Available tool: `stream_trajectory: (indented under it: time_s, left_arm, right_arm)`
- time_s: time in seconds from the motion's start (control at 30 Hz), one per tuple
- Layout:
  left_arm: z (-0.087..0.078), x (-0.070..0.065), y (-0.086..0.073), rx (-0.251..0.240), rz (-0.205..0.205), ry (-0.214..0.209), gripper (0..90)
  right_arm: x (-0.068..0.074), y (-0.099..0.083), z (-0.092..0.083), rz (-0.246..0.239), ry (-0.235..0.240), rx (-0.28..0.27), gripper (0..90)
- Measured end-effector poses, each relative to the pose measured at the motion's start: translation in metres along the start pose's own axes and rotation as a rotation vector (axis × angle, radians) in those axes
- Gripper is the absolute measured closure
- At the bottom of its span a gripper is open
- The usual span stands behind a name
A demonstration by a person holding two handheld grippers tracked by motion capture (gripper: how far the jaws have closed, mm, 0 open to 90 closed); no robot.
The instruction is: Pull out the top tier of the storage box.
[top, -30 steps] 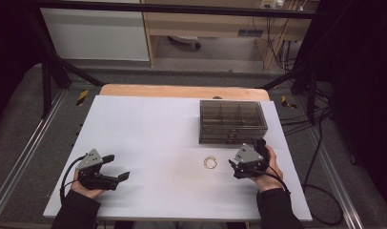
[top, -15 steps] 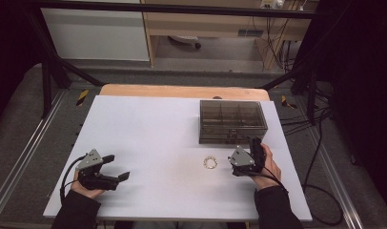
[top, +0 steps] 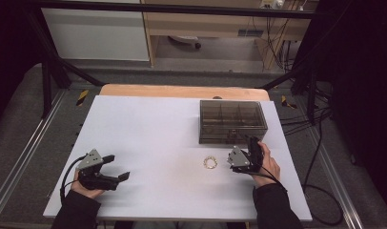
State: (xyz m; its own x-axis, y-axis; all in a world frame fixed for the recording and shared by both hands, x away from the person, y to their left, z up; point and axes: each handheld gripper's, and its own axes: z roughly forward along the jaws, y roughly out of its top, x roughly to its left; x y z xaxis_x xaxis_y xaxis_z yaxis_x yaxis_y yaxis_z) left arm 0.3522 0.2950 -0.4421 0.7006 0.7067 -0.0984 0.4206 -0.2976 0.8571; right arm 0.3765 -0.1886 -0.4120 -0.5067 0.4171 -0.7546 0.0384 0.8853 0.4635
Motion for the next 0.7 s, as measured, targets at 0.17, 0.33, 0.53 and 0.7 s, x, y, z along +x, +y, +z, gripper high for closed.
stream_trajectory:
  time_s: [0.17,0.33,0.53,0.7]
  left_arm:
    - [-0.0003,0.0001,0.0001,-0.001,0.0,0.0,4.2]
    - [0.0001,-0.0001,-0.0001,0.0,0.001,-0.001,4.2]
    - [0.0001,0.0001,-0.0001,0.0,-0.001,0.0,4.2]
    - [0.0001,0.0002,-0.0002,0.0,0.0,-0.002,4.3]
  right_arm:
    - [0.0001,-0.0005,0.0016,-0.011,-0.018,0.002,22.4]
    - [0.0003,-0.0014,0.0042,-0.032,-0.043,0.014,24.6]
    - [-0.0001,-0.0021,0.006,-0.056,-0.059,0.017,27.1]
    - [0.0005,-0.0032,0.0085,-0.069,-0.078,0.022,29.2]
